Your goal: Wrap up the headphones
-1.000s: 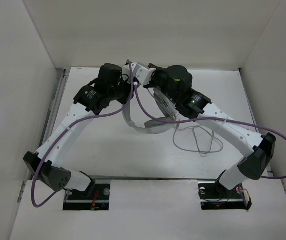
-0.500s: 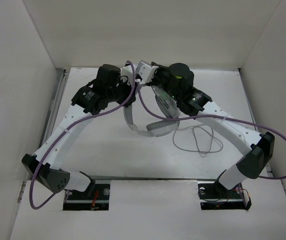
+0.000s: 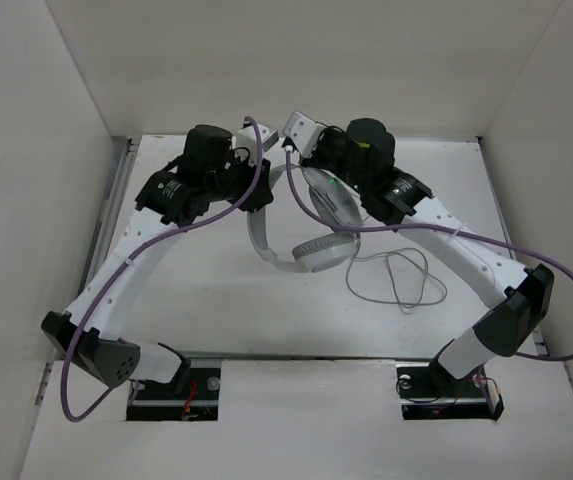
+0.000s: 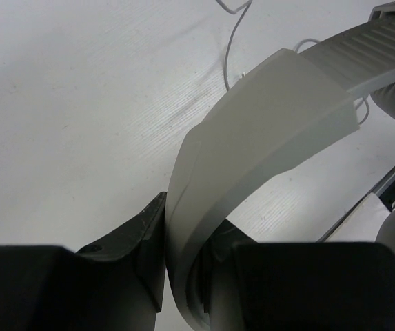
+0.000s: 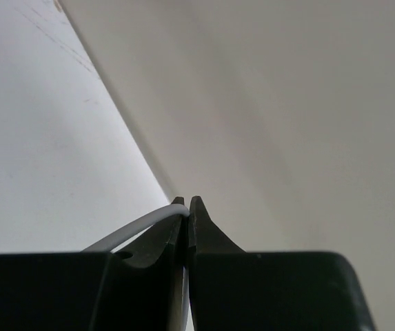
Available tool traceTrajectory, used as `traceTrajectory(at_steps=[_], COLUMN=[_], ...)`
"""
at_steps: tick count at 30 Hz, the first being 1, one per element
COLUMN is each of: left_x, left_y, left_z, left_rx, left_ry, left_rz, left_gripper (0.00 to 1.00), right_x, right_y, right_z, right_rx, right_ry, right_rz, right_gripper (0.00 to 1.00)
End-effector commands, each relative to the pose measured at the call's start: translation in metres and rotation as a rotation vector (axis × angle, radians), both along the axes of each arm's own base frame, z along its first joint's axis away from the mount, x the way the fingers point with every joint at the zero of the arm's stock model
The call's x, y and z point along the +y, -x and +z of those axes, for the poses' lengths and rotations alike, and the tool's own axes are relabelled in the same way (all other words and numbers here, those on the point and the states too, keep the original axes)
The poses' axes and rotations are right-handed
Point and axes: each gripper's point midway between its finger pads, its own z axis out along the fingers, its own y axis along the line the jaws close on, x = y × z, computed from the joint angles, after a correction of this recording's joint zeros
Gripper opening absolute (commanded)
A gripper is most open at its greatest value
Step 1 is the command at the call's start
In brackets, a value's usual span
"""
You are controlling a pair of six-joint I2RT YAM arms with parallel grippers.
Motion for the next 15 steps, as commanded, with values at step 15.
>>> traceTrajectory(at_steps=[15], left_x=[-0.031], left_y=[0.026], left_z=[0.134], left_rx=[-0.163], left_ry=[0.324], left_rz=[-0.167], left_gripper=[0.0], right_x=[0.014], right_y=[0.064], right_z=[0.019], right_rx=[0.506], right_ry=[-0.394], right_rz=[0.388], right_gripper=[0.04])
